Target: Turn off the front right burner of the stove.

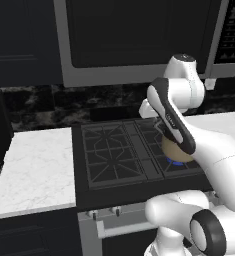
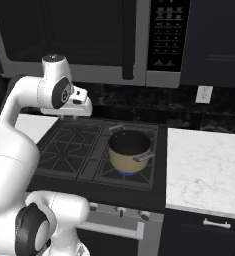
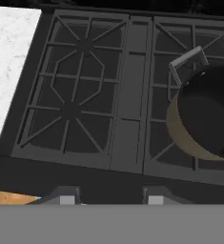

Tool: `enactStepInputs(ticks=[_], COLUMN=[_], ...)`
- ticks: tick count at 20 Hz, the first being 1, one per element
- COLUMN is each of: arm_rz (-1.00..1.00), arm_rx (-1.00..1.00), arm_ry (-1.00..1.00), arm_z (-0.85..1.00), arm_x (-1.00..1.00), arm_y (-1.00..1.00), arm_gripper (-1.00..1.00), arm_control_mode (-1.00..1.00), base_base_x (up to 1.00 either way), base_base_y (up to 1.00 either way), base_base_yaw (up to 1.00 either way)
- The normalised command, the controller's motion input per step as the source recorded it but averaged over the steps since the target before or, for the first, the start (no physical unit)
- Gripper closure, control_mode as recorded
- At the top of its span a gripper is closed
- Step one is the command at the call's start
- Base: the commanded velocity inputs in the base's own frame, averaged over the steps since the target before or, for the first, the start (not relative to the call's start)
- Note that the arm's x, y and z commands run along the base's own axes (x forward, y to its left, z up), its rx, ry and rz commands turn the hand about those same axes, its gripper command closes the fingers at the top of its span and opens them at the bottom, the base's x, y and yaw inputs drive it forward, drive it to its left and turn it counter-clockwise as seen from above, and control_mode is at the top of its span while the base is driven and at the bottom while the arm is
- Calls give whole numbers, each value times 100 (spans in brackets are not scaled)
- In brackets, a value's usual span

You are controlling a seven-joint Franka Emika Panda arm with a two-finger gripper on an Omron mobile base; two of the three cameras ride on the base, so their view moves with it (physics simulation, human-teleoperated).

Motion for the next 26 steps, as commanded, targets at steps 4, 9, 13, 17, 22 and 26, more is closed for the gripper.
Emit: enactStepInputs(ticks=[4,9,13,17,22,26], arm_rz=[-5,-15,-25,-29,-41,-54], arm_rx=[5,16,30,43,59,72], arm_ry=[-1,-7,-16,-17,-10,-1], arm_z=[-16,-45,-49,-35,-22,-24], arm_x=[-37,-94,-100,-94,-68,-19], arm_y=[-41,-94,-100,-94,-68,-53], arm_gripper=[-100,-100,-100,-100,-100,-100], arm_control_mode=[-100,-100,-100,-100,-100,-100], base_base_x=[0,0,0,0,0,0], base_base_y=[0,0,0,0,0,0], base_base_yaw=[0,0,0,0,0,0])
